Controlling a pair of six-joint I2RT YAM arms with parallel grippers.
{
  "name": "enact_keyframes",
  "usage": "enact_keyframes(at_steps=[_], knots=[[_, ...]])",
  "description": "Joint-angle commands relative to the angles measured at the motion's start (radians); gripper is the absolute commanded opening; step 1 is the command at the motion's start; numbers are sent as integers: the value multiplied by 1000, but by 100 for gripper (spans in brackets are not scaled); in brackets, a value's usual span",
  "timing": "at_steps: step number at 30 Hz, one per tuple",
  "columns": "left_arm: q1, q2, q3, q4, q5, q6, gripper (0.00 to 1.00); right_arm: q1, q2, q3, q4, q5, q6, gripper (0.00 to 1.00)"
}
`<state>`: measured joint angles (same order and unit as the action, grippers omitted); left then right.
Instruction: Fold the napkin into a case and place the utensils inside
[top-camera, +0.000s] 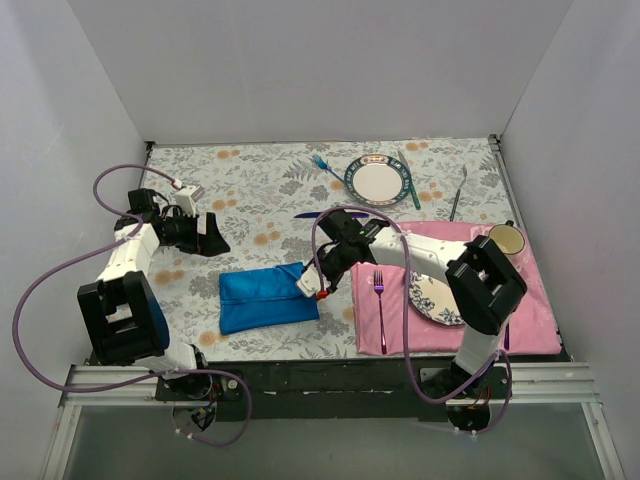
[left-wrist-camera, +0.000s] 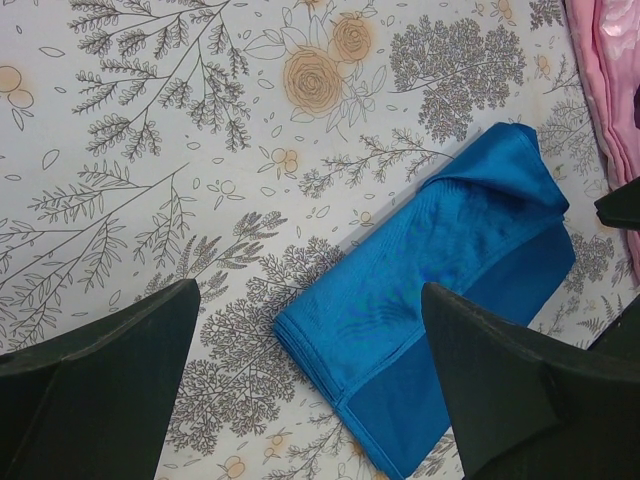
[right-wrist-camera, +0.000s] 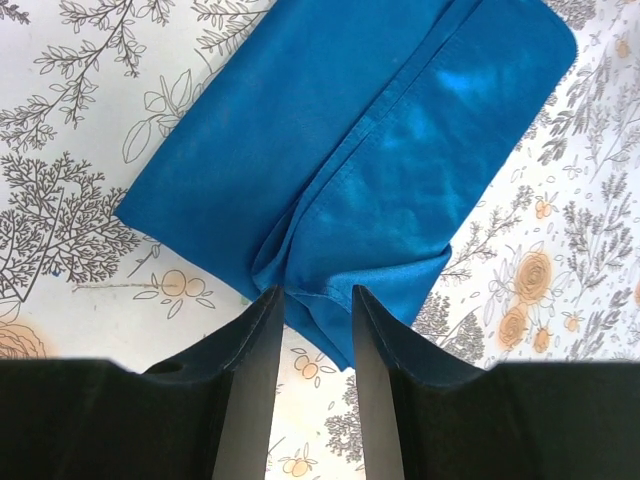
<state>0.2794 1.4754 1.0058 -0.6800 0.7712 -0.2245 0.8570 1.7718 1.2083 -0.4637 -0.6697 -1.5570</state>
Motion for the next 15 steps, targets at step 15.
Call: enact_keyframes(at_steps=[15], knots=[[3,-70,-33,-36,14,45,92,4,75,-7,19,21,-32,21]])
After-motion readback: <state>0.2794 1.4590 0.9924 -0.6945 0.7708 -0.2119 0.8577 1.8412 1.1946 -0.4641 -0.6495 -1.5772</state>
